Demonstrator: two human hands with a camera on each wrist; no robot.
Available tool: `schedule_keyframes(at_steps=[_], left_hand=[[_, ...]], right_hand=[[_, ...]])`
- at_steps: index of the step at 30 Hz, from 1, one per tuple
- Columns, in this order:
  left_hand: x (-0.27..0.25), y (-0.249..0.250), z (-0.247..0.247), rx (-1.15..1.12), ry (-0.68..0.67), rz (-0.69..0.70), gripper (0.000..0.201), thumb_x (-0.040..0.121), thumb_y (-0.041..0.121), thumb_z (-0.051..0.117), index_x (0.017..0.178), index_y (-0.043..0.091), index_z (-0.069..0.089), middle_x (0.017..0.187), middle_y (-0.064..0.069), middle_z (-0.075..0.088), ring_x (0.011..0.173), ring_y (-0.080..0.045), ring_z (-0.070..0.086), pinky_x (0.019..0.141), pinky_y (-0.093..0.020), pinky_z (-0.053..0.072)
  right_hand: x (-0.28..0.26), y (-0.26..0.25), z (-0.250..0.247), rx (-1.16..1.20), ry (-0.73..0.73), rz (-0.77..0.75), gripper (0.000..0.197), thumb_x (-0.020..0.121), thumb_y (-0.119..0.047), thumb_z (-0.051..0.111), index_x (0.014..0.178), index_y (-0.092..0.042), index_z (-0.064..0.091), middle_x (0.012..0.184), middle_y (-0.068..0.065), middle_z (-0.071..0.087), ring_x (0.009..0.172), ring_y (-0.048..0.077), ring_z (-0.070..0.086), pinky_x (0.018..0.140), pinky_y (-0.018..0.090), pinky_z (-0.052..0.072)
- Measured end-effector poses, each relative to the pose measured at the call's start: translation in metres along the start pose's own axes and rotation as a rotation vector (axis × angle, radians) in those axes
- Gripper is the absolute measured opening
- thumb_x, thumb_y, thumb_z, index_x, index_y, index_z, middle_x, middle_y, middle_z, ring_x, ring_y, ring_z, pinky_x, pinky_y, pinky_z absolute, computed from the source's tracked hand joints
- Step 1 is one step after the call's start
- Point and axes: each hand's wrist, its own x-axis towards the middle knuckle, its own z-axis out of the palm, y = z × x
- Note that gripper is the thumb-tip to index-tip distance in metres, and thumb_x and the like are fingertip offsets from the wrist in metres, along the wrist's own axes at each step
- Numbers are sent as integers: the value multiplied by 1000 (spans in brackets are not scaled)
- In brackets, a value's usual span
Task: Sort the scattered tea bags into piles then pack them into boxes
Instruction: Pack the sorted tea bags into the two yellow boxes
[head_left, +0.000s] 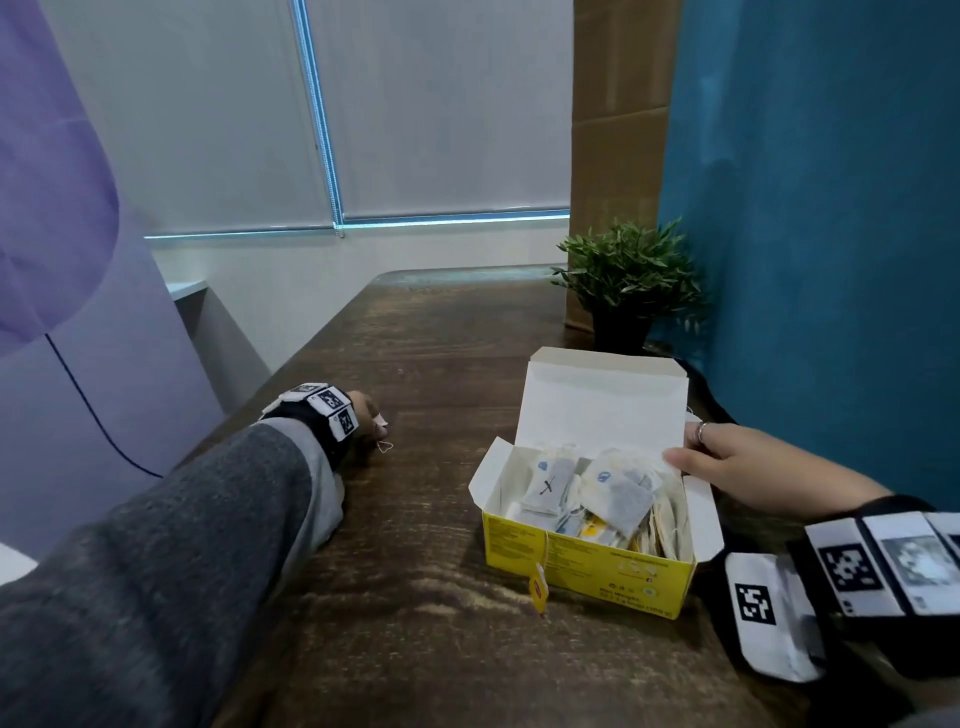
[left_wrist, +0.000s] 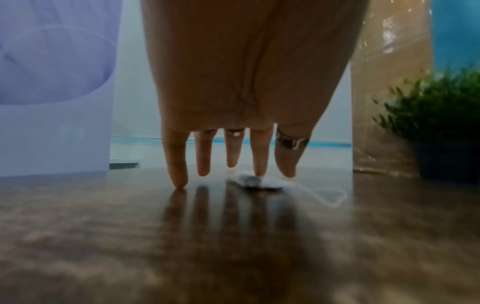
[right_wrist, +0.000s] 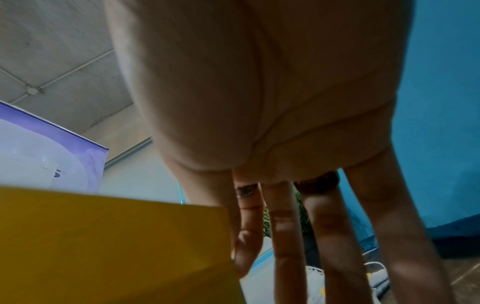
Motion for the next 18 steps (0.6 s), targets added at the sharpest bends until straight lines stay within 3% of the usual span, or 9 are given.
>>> schedule_keyframes(at_steps=[3,6,9,12,15,18], left_hand=[[13,-5,1,25,-2,28,11,79,23,70,83,12,73,102,-8,73,97,-27,66,89,-36,52],[10,-3,-2,-31,11,28,11,75,17,74,66,16,69,82,-5,73,77,-22,66,78,-33,54],[-13,5,-5,-131,14,50,13,79,5,69,77,13,59,67,0,64,59,-12,59,58,-21,49],[-31,7,-9,-212,25,83,23,79,-6,64,83,13,51,69,0,60,48,-5,58,42,-16,47],[-57,24,-19,-408,58,177,32,78,-11,65,96,13,54,77,-4,59,42,-1,57,40,-17,46],[-95,52,-35,-625,-24,336,37,78,-9,66,101,18,57,82,-5,58,53,-5,61,48,-14,49]], right_hand=[[1,1,0,15,1,-10,35,96,-31,44,89,2,54,84,-21,47,76,5,50,72,22,37],[1,3,0,30,-8,-16,34,96,-33,44,99,-2,58,103,-19,54,96,12,57,89,32,42],[2,4,0,24,-10,-14,36,96,-35,44,100,-1,57,105,-14,56,96,16,58,89,33,43],[-1,0,-1,8,3,-3,35,97,-32,44,84,0,49,80,-16,46,70,9,47,65,20,36],[-2,0,-2,10,13,11,32,97,-30,43,74,-9,42,73,-16,37,63,3,40,58,19,31],[-2,2,-3,5,11,-10,32,97,-30,44,77,-6,48,80,-17,41,68,3,43,61,16,32]])
